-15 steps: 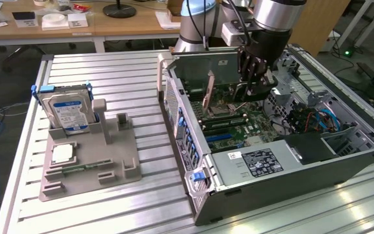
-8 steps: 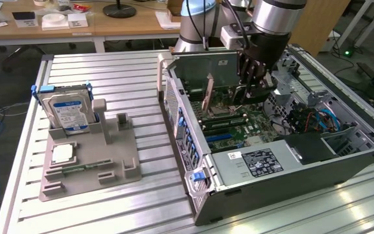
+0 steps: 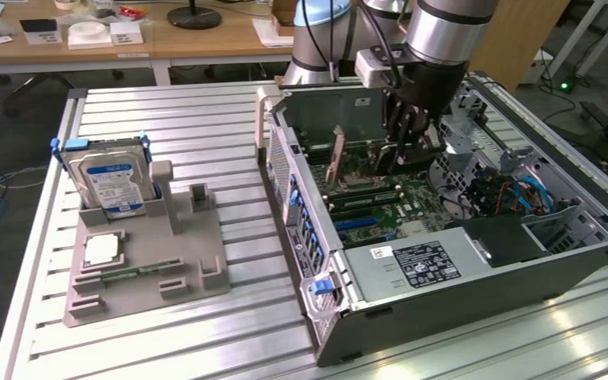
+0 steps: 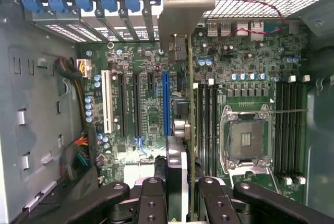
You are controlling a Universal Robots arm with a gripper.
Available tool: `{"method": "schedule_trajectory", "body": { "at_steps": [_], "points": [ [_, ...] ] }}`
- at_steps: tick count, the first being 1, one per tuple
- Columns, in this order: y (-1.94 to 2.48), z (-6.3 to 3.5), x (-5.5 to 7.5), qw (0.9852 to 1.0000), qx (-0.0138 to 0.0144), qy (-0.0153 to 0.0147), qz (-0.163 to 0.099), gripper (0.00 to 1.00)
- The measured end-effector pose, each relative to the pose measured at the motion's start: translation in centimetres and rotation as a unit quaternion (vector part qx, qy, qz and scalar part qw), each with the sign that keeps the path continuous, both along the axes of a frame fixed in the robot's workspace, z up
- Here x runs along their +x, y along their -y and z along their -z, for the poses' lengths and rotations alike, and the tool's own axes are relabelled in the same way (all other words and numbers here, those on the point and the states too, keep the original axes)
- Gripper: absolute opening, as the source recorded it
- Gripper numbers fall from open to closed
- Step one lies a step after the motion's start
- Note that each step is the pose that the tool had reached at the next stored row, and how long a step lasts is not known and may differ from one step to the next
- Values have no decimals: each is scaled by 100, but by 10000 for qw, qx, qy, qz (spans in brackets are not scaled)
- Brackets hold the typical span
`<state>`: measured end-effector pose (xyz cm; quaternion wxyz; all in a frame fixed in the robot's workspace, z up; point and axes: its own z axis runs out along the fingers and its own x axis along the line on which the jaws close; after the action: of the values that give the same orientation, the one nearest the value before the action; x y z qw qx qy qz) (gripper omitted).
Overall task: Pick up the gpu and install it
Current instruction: 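Insert the gpu into the slot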
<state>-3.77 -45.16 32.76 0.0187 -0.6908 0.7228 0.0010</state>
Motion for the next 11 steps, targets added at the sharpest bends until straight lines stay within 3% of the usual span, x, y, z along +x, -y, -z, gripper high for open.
{"method": "schedule_trajectory", "body": {
  "at_steps": [11],
  "points": [
    [24, 121, -63, 10000, -1, -11, -1, 28]
  ]
}}
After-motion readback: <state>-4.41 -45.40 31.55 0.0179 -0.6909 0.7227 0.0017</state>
